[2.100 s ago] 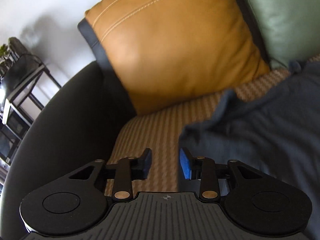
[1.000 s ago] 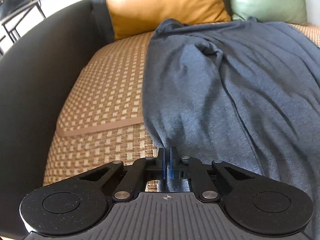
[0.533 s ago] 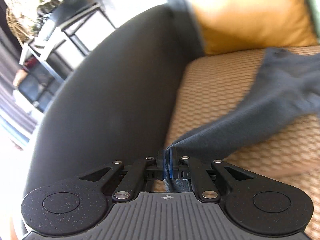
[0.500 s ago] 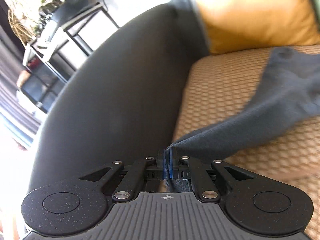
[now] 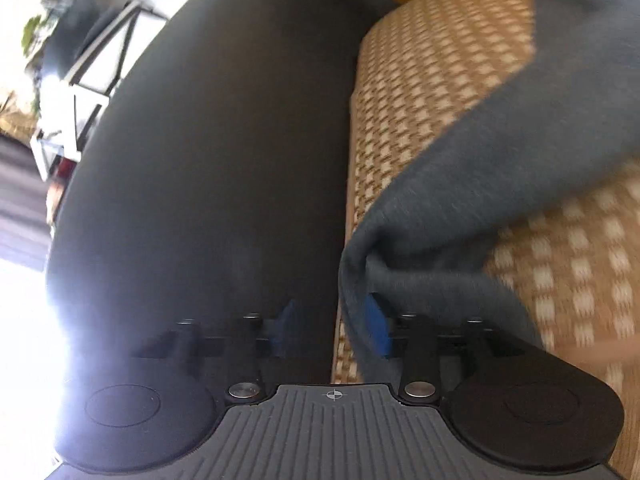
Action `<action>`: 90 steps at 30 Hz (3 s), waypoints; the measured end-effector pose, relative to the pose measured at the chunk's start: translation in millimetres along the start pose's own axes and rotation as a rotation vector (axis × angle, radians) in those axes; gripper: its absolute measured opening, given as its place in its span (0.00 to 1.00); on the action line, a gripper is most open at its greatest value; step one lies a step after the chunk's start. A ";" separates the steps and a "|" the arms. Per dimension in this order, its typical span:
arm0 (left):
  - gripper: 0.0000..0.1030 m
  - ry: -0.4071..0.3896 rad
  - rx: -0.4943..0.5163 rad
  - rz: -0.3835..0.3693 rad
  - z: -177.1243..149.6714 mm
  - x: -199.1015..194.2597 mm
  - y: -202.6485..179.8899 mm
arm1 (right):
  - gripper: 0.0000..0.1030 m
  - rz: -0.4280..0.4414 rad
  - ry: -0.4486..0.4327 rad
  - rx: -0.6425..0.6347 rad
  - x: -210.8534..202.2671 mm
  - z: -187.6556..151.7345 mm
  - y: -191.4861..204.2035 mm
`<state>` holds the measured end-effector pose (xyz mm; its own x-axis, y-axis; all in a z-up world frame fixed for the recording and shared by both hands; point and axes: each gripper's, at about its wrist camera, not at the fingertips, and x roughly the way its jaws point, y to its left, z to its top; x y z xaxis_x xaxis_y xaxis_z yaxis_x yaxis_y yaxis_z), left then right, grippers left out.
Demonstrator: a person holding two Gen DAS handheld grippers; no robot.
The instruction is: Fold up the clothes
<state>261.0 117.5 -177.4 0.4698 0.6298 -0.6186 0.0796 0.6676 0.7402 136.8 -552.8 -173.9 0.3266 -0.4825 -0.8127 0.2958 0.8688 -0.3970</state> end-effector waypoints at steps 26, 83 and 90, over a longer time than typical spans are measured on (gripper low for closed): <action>0.82 -0.377 -0.048 -0.445 210.3 -81.6 -75.3 | 0.66 0.563 -0.407 -0.361 -54.4 170.5 247.7; 0.83 -0.492 0.060 -0.517 -272.6 -267.4 -22.4 | 0.66 0.682 -0.528 -0.196 -266.3 -247.9 61.7; 0.84 -0.494 0.028 -0.477 -307.7 -248.8 -49.0 | 0.61 0.602 -0.501 -0.331 -256.9 -297.4 79.4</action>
<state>-130.3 50.2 -140.9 0.7231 0.0106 -0.6906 0.3965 0.8123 0.4277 -190.6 -326.9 -123.5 0.7263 0.1480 -0.6713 -0.3078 0.9432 -0.1251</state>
